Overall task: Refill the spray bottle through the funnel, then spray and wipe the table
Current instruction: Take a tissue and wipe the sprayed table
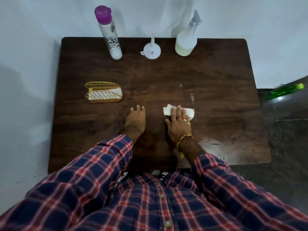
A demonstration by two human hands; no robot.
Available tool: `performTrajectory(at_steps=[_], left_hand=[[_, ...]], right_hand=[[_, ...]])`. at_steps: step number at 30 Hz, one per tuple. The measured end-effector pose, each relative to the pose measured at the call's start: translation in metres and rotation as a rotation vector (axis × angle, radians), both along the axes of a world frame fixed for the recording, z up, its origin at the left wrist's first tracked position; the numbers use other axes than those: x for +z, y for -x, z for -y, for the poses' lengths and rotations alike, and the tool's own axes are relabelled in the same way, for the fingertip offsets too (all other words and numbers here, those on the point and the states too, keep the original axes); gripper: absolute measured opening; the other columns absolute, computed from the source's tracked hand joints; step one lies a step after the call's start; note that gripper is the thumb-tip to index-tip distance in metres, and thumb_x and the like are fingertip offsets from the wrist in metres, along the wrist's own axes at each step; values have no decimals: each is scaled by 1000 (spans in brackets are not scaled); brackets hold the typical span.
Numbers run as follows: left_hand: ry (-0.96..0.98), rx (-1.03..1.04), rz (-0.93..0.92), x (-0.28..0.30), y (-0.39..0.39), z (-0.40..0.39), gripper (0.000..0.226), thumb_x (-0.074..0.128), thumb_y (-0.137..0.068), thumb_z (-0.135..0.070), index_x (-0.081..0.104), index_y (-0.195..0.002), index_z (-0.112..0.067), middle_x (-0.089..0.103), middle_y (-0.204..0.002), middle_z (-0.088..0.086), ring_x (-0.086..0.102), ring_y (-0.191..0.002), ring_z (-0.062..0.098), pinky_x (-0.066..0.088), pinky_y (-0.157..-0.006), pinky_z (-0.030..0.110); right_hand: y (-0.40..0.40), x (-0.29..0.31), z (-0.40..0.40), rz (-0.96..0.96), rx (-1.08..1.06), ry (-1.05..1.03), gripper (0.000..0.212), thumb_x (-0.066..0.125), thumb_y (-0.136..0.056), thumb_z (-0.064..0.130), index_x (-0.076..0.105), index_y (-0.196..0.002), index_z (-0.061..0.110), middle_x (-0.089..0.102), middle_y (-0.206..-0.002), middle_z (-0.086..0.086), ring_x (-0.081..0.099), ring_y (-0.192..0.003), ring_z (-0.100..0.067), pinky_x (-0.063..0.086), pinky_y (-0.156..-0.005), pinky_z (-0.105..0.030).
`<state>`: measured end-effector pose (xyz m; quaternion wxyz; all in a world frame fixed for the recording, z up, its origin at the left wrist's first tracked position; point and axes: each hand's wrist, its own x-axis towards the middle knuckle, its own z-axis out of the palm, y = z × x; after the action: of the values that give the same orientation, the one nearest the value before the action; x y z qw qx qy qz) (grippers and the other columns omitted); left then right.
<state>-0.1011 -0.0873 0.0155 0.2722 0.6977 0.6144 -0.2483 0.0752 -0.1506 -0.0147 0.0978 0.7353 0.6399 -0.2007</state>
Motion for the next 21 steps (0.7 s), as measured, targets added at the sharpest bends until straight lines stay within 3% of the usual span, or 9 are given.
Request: performTrajectory(at_steps=[3, 5, 8, 11, 15, 19, 21], left_hand=[[-169, 1, 49, 2, -8, -9, 37, 46, -95, -12, 51, -131, -4, 50, -139, 18, 50, -126, 36, 40, -104, 43], [-252, 53, 77, 7, -18, -15, 23, 50, -93, -16, 62, -111, -8, 64, -118, 15, 60, -109, 33, 46, -93, 42], [-195, 138, 28, 13, -35, -23, 20, 54, -92, -20, 65, -107, -12, 66, -114, 11, 62, -107, 30, 46, -95, 45], [-182, 140, -27, 5, -46, -19, 23, 47, -93, -12, 63, -110, -13, 64, -117, 12, 56, -116, 32, 36, -107, 52], [-169, 183, -65, -3, -54, -19, 27, 46, -94, -7, 63, -114, -13, 63, -122, 14, 49, -128, 37, 26, -113, 57], [-152, 245, -74, 1, -59, -24, 23, 49, -93, -10, 62, -112, -12, 62, -121, 15, 51, -124, 36, 29, -113, 54], [-159, 302, -58, 4, -61, -32, 28, 50, -94, -13, 58, -120, -13, 56, -131, 14, 47, -128, 36, 32, -112, 51]], right_hand=[[15, 2, -36, -37, 68, -10, 68, 30, -102, 45, 7, -155, 6, 2, -162, -21, 2, -149, -42, 5, -121, -51], [31, 1, -39, -89, 231, 1, 68, 29, -102, 44, 8, -155, 7, 2, -162, -21, 0, -149, -41, 5, -121, -50], [27, 0, -24, -125, 294, 7, 68, 32, -102, 43, 9, -155, 7, 5, -162, -20, 1, -150, -37, 7, -121, -49], [-7, -2, -40, -84, 137, -47, 68, 33, -102, 42, 11, -154, 6, 8, -161, -21, 6, -149, -39, 10, -120, -53], [-24, -5, -119, -41, -28, -73, 70, 27, -102, 48, 6, -155, 6, 1, -162, -21, 2, -150, -39, 9, -121, -53], [-3, -4, -147, -93, 207, -51, 73, 29, -101, 51, 7, -155, 7, 2, -162, -22, 3, -149, -40, 7, -121, -53], [-5, -4, -128, -106, 335, -40, 73, 29, -100, 52, 9, -155, 8, 4, -162, -21, 3, -150, -39, 7, -121, -52]])
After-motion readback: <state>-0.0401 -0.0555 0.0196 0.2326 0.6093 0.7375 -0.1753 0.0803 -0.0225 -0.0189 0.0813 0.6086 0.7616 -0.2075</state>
